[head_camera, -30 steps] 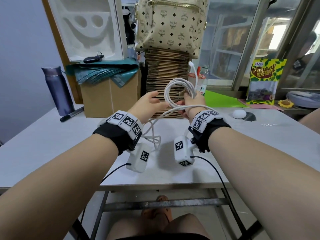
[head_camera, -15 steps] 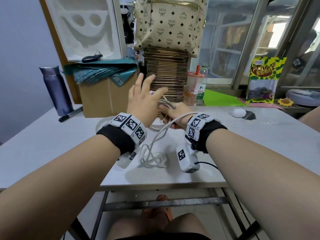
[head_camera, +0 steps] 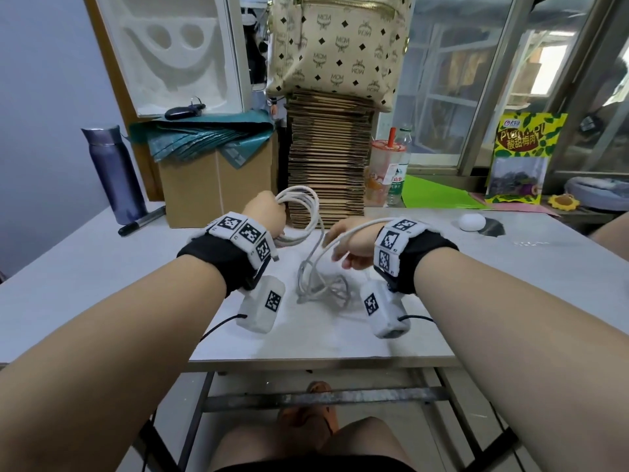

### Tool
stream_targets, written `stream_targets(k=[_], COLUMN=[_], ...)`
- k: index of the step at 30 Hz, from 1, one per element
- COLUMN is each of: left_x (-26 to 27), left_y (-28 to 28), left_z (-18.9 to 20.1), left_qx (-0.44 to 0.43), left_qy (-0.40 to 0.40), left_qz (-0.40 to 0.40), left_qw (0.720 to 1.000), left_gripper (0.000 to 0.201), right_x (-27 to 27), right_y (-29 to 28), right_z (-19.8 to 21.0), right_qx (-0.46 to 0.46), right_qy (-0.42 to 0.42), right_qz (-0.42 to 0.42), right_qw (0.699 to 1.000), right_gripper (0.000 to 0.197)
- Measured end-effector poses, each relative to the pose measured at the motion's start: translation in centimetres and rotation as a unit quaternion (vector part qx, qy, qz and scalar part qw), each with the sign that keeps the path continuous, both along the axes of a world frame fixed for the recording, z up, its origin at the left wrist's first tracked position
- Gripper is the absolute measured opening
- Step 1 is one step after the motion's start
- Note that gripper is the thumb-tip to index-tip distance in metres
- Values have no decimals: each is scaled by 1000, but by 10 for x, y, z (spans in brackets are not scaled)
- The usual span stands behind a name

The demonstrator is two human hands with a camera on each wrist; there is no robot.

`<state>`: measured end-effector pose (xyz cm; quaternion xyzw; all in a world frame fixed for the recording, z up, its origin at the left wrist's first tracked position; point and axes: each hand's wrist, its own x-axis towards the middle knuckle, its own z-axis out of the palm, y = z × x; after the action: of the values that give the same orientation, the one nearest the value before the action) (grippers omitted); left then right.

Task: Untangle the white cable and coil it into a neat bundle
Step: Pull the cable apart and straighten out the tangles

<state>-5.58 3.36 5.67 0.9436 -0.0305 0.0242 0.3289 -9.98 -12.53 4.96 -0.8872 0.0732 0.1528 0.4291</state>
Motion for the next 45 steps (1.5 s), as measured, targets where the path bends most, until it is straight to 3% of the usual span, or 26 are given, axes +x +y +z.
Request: stream_targets(k=[3, 5, 8, 11, 15, 19, 22, 26, 28, 30, 36, 41, 45], left_x=[2, 2, 0, -3, -1, -2, -1, 3, 5, 8, 17, 23, 22], left_y=[-1, -2, -5, -7, -7, -9, -7, -1, 0, 2, 9, 17, 21], left_z=[2, 3, 1, 5, 7, 4, 4, 5, 5, 4, 0, -9, -13], left_qx=[-61, -99, -202, -244, -284, -332, -356, -364, -373, -376, -316, -278, -236], left_qy=[31, 39, 48, 44, 44, 44, 41, 25, 16, 11, 24, 37, 31], left_qz=[27, 36, 20, 19, 16, 21, 24, 39, 47, 64, 108, 109, 145], left_qw=[997, 994, 978, 969, 958, 942, 933, 930, 926, 924, 942, 954, 960], left_gripper=[31, 27, 22, 20, 15, 11, 10, 7, 19, 32, 32, 36, 33], right_x=[-9, -12, -8, -6, -9, -7, -6, -4, -2, 0, 1, 8, 11], right_y=[10, 15, 21, 24, 25, 26, 23, 17, 14, 10, 4, 1, 5], right_z=[-6, -5, -6, -12, -16, -24, -26, -22, -21, -20, -18, -17, -17], right_qx=[14, 15, 13, -5, 13, 15, 18, -71, -96, -70, -40, 9, 118], right_qy=[109, 126, 78, 10, 28, 10, 3, -46, -72, -85, -121, -164, -153], right_qz=[82, 93, 92, 77, 107, 63, 49, 56, 39, 14, 80, 72, 67], right_qw=[991, 988, 993, 997, 994, 998, 999, 995, 992, 994, 989, 984, 979], right_gripper=[33, 39, 36, 50, 33, 13, 17, 17, 15, 11, 37, 61, 55])
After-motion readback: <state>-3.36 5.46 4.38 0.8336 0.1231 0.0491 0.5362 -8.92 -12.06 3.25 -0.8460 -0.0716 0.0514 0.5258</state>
